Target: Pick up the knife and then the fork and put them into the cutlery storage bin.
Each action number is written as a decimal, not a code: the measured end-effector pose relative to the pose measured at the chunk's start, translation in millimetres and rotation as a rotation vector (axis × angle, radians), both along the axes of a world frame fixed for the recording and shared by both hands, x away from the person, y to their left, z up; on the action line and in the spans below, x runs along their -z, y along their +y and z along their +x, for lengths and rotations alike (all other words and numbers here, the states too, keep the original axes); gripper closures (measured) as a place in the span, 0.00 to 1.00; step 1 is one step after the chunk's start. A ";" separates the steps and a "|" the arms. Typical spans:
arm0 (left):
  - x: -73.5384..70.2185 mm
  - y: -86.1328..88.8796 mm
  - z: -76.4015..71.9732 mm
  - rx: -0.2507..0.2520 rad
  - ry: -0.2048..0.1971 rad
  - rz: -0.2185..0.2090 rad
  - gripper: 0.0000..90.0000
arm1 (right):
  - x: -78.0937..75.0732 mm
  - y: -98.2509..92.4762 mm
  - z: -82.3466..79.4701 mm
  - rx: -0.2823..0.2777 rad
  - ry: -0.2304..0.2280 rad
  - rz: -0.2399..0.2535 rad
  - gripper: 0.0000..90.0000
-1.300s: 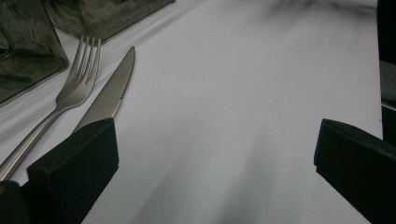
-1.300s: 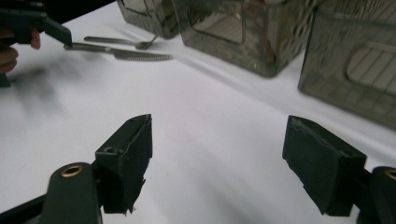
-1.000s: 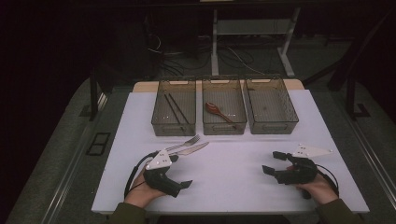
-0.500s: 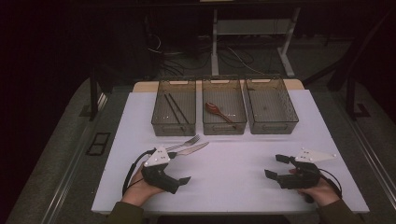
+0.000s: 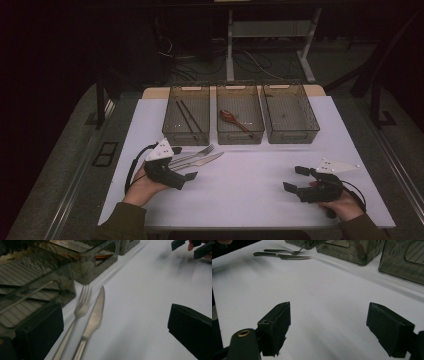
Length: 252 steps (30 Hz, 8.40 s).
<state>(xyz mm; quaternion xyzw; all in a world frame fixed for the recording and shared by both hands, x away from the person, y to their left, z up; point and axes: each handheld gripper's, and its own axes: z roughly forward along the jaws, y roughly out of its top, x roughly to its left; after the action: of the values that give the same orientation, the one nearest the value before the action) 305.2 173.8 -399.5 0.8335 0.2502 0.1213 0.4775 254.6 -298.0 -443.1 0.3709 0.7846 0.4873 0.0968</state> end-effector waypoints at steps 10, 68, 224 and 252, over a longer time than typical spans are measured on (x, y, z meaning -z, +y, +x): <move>-10.8 9.0 26.8 0.021 -0.001 0.010 0.12 | -0.5 -0.2 0.0 0.002 0.002 0.006 0.22; 42.6 12.1 40.1 0.128 0.078 0.330 0.88 | -1.6 0.4 0.2 -0.014 -0.007 -0.005 0.22; 16.7 -14.6 -24.6 0.011 0.031 -0.110 0.30 | -132.1 -44.5 177.3 0.366 0.028 -0.226 0.99; 18.5 -14.2 -22.9 0.021 0.054 -0.113 0.27 | -64.8 -9.0 235.8 0.338 0.123 -0.322 0.97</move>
<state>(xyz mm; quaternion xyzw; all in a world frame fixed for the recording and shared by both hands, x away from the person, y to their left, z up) 282.3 159.6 -418.0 0.8107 0.2606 0.0795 0.5182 490.3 -307.0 -378.3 0.5056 0.7835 0.3091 0.1869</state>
